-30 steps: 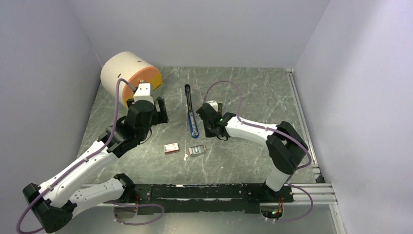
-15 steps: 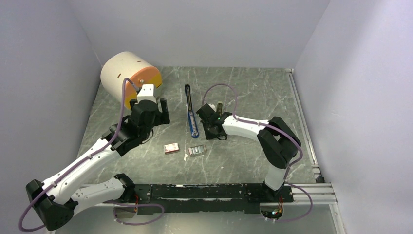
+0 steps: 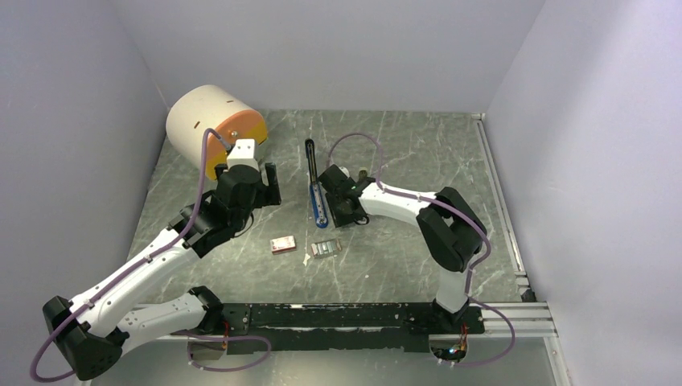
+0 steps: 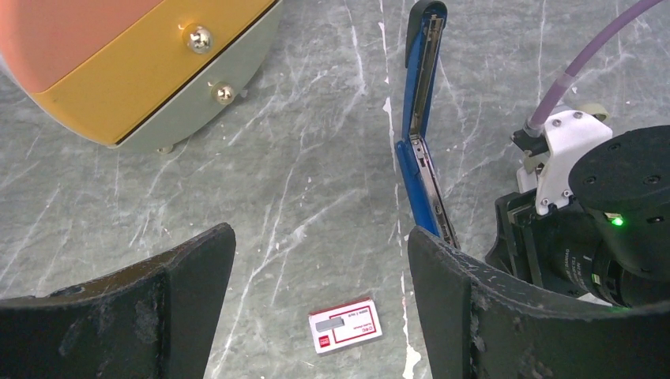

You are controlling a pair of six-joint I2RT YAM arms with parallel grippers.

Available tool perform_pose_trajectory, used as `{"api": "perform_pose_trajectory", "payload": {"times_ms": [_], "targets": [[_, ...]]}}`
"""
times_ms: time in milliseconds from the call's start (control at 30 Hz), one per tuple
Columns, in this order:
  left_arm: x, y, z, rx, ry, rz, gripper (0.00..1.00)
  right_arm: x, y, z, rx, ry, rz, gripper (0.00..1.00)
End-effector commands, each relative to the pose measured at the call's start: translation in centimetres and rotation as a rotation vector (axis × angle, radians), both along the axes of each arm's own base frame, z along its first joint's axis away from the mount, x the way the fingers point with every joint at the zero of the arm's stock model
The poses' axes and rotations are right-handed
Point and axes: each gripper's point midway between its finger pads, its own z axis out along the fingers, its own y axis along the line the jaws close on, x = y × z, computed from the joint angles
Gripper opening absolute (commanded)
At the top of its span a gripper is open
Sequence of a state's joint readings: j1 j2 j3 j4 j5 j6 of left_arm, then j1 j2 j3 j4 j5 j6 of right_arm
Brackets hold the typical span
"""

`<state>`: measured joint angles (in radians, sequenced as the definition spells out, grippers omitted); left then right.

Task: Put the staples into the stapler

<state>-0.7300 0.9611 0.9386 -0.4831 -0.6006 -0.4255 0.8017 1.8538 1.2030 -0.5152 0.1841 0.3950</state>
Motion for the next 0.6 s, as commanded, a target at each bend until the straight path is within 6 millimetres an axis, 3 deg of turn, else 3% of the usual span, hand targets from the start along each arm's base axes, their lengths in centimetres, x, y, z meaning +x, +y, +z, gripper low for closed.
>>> {"api": "perform_pose_trajectory", "payload": {"times_ms": [0, 300, 567], "targets": [[0.0, 0.3, 0.6, -0.002, -0.02, -0.002, 0.85, 0.2, -0.9, -0.1, -0.063, 0.017, -0.046, 0.39], [-0.3, 0.2, 0.7, -0.017, -0.024, -0.017, 0.85, 0.5, -1.5, 0.6, -0.049, -0.009, -0.197, 0.38], [-0.5, -0.2, 0.8, -0.025, -0.02, -0.042, 0.85, 0.0, -1.0, -0.8, -0.027, 0.031, -0.237, 0.4]]}}
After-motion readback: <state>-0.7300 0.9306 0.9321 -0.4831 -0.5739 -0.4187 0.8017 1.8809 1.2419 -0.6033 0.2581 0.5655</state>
